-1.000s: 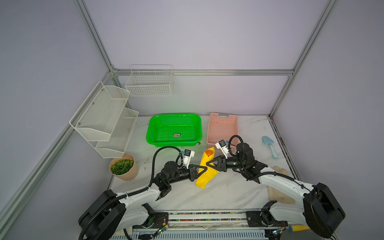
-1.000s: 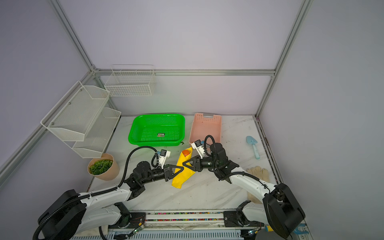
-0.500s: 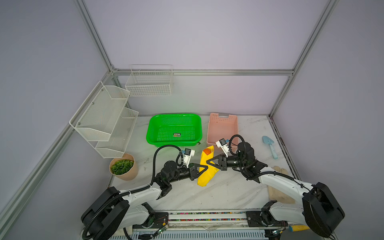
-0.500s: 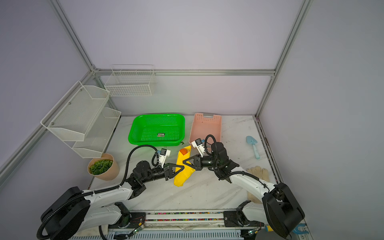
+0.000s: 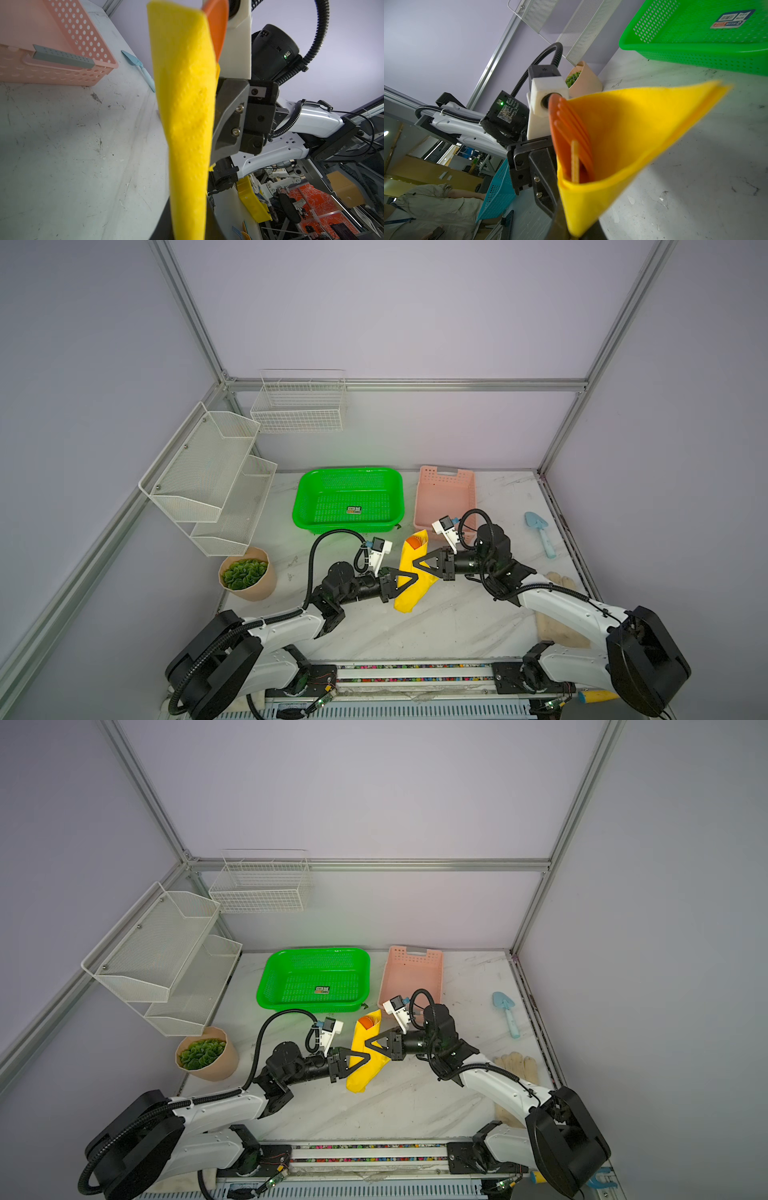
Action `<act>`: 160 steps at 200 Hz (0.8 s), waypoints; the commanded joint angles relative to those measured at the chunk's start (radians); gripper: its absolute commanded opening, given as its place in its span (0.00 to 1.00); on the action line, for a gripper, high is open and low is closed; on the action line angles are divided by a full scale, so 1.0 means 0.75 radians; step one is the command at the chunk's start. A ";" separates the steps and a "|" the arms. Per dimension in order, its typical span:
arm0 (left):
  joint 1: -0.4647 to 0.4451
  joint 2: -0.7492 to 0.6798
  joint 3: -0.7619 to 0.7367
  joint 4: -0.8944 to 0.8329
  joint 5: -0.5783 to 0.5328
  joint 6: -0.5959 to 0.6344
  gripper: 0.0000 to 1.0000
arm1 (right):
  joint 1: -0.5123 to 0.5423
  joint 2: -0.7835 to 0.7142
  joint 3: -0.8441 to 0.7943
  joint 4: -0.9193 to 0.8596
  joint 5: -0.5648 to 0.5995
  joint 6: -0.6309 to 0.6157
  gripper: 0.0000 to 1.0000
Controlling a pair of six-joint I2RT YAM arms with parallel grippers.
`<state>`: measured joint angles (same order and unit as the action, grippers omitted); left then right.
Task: Place the utensils on the paper napkin and roll it up
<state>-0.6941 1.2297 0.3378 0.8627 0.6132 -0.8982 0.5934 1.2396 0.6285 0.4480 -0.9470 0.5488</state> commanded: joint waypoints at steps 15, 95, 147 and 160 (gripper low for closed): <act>0.001 0.021 0.021 0.045 0.011 0.013 0.10 | 0.003 -0.066 0.059 -0.047 0.012 -0.049 0.32; 0.028 -0.082 0.017 -0.080 -0.111 0.086 0.08 | -0.012 -0.343 0.256 -0.737 0.371 -0.266 0.64; 0.034 -0.120 0.033 -0.140 -0.221 0.103 0.07 | 0.000 -0.429 0.198 -0.708 0.284 -0.171 0.72; 0.035 -0.121 0.040 -0.140 -0.226 0.105 0.07 | 0.016 -0.411 0.184 -0.684 0.274 -0.159 0.73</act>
<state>-0.6743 1.1625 0.3382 0.7425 0.4828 -0.8486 0.5900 0.9348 0.7841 -0.0677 -0.7162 0.4129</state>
